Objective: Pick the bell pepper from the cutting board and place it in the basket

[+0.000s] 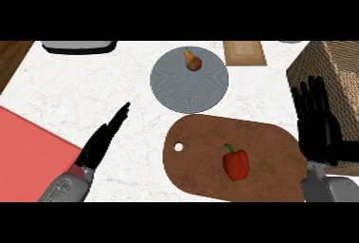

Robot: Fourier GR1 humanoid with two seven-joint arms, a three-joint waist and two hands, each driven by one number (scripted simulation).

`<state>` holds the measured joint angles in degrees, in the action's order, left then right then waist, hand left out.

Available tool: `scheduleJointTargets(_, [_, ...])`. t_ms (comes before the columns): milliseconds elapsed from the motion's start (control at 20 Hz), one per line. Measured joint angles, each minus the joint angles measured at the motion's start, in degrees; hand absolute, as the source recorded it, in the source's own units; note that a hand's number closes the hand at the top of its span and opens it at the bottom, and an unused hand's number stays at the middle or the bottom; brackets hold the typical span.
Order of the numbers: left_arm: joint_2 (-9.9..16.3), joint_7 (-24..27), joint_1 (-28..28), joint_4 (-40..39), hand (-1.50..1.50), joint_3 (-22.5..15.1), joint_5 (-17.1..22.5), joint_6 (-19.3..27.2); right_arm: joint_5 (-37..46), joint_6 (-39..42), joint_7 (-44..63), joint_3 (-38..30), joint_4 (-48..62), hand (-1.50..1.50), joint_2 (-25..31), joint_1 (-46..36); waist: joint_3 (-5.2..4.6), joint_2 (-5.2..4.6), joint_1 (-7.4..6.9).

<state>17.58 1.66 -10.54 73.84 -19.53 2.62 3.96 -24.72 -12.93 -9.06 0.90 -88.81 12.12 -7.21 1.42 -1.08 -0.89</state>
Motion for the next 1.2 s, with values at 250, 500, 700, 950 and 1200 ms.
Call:
scheduleJointTargets(250, [1.8, 1.5, -2.4, 3.2, 0.0, 3.4, 0.8, -0.4, 3.4, 5.7, 3.2, 3.6, 0.6, 1.5, 5.8, -2.7, -1.02, 0.85, -0.15])
scheduleJointTargets(500, [2.8, 2.8, -3.8, 6.2, 0.0, 5.9, 3.0, -1.6, 12.2, 13.7, -1.7, 15.6, -3.2, -1.5, 7.8, -4.2, -1.35, 1.3, -1.09])
scheduleJointTargets(700, [3.9, 2.1, -2.8, 9.1, 0.0, 7.6, 4.5, -2.4, 26.0, 5.7, -2.7, 26.2, -5.0, -1.5, 2.9, -1.9, -1.45, 1.53, -0.41])
scheduleJointTargets(950, [4.7, 1.9, -1.2, 10.8, 0.0, 8.6, 5.2, -2.9, 42.7, -4.0, 8.1, 31.7, -7.8, -1.5, 2.6, -1.9, -1.61, 1.8, 0.89])
scheduleJointTargets(1200, [5.4, 0.9, -1.2, 11.4, 0.0, 9.9, 5.8, -2.8, 56.6, -4.0, 24.2, 30.7, -13.9, -1.5, 7.8, -6.0, -1.8, 2.21, 2.25])
